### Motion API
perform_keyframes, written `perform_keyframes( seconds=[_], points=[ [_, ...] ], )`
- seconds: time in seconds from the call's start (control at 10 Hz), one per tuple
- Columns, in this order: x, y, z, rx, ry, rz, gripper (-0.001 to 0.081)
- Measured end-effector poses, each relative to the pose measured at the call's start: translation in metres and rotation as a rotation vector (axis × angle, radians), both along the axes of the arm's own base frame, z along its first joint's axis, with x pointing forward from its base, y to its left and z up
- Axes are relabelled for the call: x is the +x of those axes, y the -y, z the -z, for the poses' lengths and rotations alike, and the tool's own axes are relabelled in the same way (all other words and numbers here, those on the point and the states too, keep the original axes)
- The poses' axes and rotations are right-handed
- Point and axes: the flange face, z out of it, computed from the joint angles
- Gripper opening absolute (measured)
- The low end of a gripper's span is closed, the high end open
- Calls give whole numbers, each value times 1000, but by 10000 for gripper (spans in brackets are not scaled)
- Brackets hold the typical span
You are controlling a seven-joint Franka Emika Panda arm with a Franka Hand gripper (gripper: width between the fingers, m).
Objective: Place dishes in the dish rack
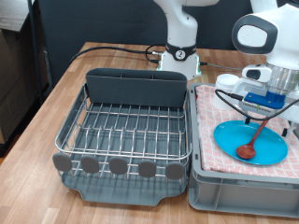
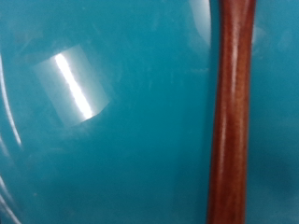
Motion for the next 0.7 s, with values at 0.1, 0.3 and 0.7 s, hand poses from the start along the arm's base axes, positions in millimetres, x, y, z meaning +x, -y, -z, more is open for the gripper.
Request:
perform_keyframes(
  seconds=[0.1,0.3,0.7],
  points=[
    [-1,0,4,1,2,4,803],
    [-2,0,10,-2,9,23,803],
    [-5,-1,16,-6,18,35,507]
  ],
)
